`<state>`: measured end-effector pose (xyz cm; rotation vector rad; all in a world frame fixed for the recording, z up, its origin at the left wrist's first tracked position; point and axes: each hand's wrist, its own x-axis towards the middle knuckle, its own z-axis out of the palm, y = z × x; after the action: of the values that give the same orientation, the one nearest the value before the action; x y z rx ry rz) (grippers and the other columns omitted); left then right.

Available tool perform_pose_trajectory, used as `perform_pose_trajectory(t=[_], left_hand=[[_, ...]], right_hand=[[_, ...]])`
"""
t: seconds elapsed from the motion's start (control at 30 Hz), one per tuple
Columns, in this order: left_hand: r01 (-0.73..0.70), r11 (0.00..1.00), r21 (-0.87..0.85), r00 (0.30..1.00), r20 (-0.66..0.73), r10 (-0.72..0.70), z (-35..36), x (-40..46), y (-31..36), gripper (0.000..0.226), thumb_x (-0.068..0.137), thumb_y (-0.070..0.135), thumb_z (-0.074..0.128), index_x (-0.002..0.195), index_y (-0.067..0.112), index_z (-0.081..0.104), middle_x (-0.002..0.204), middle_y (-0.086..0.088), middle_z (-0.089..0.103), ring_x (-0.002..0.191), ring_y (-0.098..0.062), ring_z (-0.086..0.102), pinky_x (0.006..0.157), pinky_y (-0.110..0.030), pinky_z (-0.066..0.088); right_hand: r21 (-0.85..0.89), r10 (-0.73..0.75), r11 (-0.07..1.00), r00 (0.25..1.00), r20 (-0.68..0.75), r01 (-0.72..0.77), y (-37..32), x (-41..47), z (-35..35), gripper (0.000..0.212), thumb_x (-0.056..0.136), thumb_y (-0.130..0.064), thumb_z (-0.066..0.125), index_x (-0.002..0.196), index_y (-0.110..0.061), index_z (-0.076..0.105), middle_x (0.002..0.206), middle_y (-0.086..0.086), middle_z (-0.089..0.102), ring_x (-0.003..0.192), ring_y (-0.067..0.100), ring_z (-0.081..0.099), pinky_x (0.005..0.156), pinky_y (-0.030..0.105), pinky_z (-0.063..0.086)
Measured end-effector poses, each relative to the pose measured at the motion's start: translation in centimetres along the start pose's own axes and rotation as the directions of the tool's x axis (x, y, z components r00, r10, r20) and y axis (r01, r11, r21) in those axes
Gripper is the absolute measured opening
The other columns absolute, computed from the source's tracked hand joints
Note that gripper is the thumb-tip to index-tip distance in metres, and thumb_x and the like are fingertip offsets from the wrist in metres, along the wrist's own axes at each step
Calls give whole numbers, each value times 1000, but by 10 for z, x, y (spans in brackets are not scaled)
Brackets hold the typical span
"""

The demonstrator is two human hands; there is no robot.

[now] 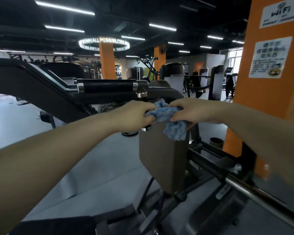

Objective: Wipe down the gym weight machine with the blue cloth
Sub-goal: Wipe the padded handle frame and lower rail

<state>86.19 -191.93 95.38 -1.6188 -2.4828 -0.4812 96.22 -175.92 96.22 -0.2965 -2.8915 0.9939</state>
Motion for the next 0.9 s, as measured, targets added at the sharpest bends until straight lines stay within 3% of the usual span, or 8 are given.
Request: perform_pose_trajectory(t=[0.13,0.23,0.37,0.47,0.57,0.7,0.77,0.9], left_hand=[[32,991,-130,999,-14,-34,47,-9,13,16,94,22,50,98,8,57,87,-7,59,77,-20,60,76,-38,47],[81,969,-232,994,-53,-95,79,-8,16,12,93,24,51,102,19,58,89,4,59,77,-11,59,77,-34,49],[154,898,-413,971,-105,-214,119,5,17,16,90,23,58,105,28,57,81,17,55,72,-4,55,68,-23,44],[197,857,-475,934,-174,-311,143,19,23,30,85,20,65,115,22,58,92,9,57,76,-5,54,70,-17,41],[200,841,-503,884,-278,-376,157,31,32,40,80,13,72,117,17,58,104,9,55,92,-4,53,71,1,37],[254,806,-535,784,-374,-495,161,35,33,48,77,12,74,120,23,54,112,11,51,98,0,50,70,6,35],[284,802,-526,724,-431,-539,157,33,32,51,78,11,73,124,21,53,113,11,49,99,0,49,71,3,37],[330,804,-495,610,-537,-582,139,27,31,48,81,3,63,125,18,51,117,6,48,105,-7,48,82,-12,36]], right_hand=[[47,3,999,1000,-22,-2,34,-13,17,23,93,-15,55,115,-20,52,98,0,61,81,7,61,60,18,51],[73,-25,997,997,-69,30,62,-10,31,26,91,-16,57,117,-20,55,96,-4,60,76,2,58,51,10,44],[200,-62,976,993,-105,82,103,-2,39,32,88,-18,63,119,-22,55,105,-5,61,91,3,61,71,18,52],[298,-59,947,979,-193,116,136,5,43,40,84,-16,68,120,-25,54,112,-7,61,101,7,60,87,24,50],[339,-67,927,958,-278,163,162,16,42,41,83,-17,70,116,-30,51,113,-7,59,102,7,58,89,26,50],[361,-78,910,942,-328,201,177,33,40,36,81,-22,72,108,-26,48,106,-5,60,96,9,59,81,24,49],[353,-94,907,928,-362,230,172,41,39,27,82,-21,71,99,-17,51,98,0,62,90,14,60,76,25,48],[321,-207,873,874,-440,368,147,56,42,13,86,-18,66,88,-13,55,82,-4,59,75,7,55,59,10,39]])
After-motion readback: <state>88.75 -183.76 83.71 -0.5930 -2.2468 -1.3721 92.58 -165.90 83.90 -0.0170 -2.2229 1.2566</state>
